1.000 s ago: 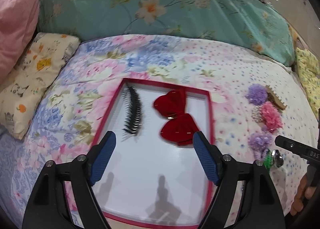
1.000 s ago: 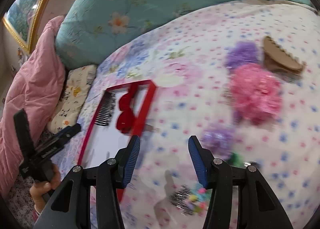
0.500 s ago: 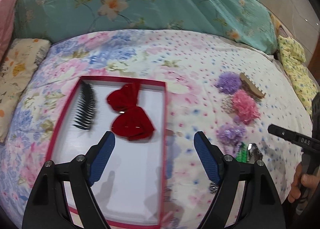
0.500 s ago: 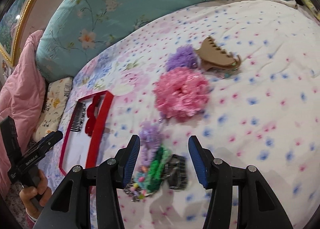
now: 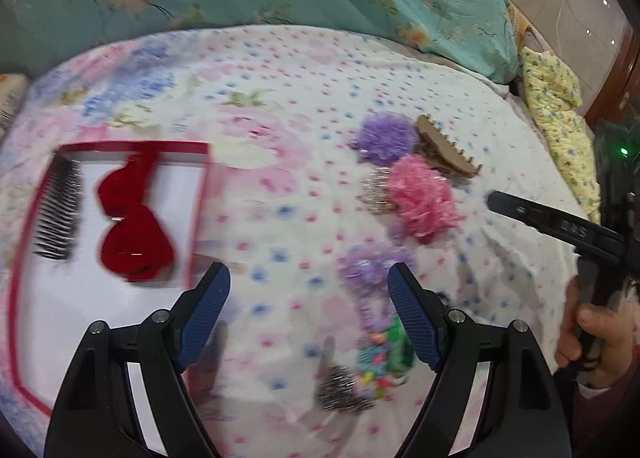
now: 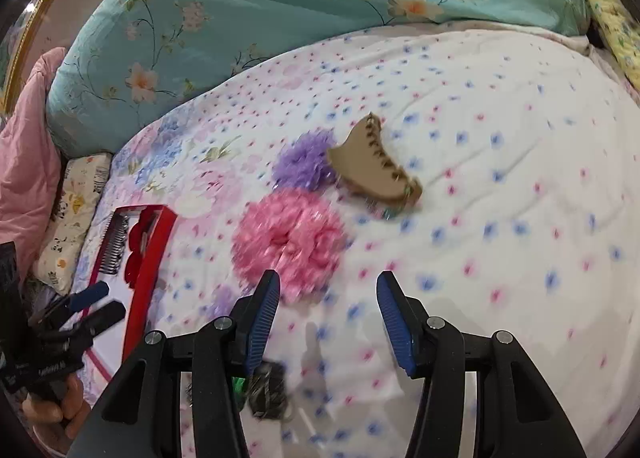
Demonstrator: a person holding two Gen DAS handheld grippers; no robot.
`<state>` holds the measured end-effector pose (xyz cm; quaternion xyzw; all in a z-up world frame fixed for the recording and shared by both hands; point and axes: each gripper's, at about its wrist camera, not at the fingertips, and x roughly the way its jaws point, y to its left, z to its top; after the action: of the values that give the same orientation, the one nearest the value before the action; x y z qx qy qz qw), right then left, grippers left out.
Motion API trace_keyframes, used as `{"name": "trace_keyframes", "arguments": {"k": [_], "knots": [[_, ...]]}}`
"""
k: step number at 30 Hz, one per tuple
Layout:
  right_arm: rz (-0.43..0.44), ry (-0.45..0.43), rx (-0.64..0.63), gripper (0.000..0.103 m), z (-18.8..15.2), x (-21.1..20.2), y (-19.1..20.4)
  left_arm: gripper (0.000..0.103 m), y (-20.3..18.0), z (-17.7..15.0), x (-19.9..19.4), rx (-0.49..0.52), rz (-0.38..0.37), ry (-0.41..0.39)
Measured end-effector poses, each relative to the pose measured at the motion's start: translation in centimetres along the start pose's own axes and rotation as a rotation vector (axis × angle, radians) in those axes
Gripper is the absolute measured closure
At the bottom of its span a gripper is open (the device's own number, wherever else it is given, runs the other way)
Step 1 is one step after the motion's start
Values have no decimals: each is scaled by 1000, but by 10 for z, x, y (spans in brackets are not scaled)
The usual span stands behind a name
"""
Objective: Organize jewelry
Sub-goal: 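Grasp the pink flower clip with the left tool while the right tool grasps the tan claw clip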
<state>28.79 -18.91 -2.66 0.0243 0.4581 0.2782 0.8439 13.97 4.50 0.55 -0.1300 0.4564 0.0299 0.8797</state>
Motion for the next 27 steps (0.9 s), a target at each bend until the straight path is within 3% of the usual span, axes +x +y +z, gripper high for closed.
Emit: {"name": "trace_keyframes", "arguments": {"k": [6, 9, 12, 18, 20, 22, 24, 27], "knots": [[-31, 31, -54, 50, 35, 20, -9, 21, -22, 15, 27, -33, -96, 50], [-47, 46, -74, 40, 48, 32, -13, 21, -30, 26, 43, -58, -142, 73], [-43, 57, -98, 39, 55, 42, -15, 21, -39, 35, 58, -70, -179, 90], [-43, 77, -116, 38, 70, 62, -18, 22, -51, 44, 84, -61, -191, 117], [-38, 80, -120, 38, 74, 66, -20, 37, -53, 44, 92, -48, -185, 125], [-42, 90, -130, 38, 79, 73, -21, 68, -54, 43, 102, -40, -197, 155], [-44, 96, -143, 39, 82, 75, -22, 84, -54, 42, 106, -30, -205, 166], [-31, 94, -167, 39, 87, 73, -20, 98, -55, 40, 103, -10, -205, 149]]}}
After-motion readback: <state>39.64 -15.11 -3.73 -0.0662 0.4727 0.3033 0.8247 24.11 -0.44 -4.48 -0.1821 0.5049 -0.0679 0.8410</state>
